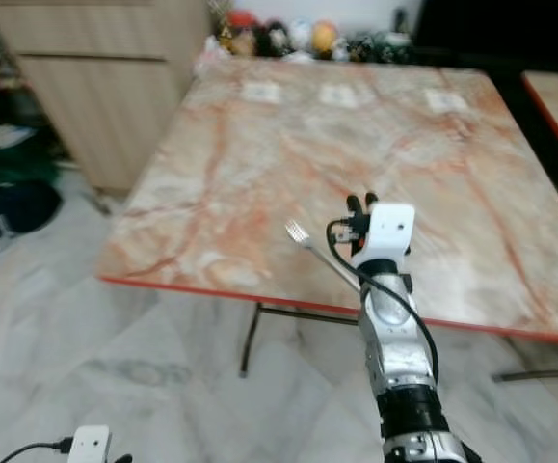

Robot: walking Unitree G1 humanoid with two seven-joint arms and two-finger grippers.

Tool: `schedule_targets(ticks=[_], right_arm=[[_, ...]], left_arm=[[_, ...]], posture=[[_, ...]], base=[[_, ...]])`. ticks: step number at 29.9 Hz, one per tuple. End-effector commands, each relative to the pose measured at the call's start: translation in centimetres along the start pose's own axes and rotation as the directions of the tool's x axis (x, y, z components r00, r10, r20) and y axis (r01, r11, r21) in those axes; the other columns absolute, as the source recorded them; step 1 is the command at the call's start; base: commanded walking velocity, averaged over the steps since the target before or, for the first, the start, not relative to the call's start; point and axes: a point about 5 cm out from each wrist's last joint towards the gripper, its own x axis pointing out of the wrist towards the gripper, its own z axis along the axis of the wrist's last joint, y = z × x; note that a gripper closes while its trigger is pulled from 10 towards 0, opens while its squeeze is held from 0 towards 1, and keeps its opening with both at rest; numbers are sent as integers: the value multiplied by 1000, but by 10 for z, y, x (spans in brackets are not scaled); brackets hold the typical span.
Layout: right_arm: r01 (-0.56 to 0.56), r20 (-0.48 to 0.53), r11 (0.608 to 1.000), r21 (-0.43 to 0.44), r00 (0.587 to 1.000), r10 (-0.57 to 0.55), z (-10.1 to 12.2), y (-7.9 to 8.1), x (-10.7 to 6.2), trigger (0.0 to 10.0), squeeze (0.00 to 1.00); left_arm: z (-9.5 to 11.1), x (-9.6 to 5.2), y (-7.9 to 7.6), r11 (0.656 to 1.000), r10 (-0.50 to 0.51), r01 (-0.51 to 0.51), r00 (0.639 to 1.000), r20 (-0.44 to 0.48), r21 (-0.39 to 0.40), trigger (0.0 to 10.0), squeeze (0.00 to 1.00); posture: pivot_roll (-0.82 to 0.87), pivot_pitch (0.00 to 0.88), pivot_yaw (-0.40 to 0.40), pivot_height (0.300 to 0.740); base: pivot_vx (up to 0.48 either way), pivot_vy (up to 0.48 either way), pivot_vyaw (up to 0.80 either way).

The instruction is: Setting the table

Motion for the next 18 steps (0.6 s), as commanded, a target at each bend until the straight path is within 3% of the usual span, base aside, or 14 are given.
schedule_targets(ticks=[1, 18], right_arm=[[26, -39, 1000, 11, 999, -25, -10, -8, -4, 10000, 0], [46, -70, 998, 32, 997, -43, -18, -12, -8, 10000, 0]], left_arm=[[-12, -4, -1, 1000, -4, 3, 999, -41, -16, 10000, 0], [-10, -3, -2, 1000, -12, 11, 1000, -29, -9, 10000, 0]], posture=[[-38, 101, 11, 740], [-38, 105, 14, 740]], base=[[0, 0, 0], [30, 0, 0]])
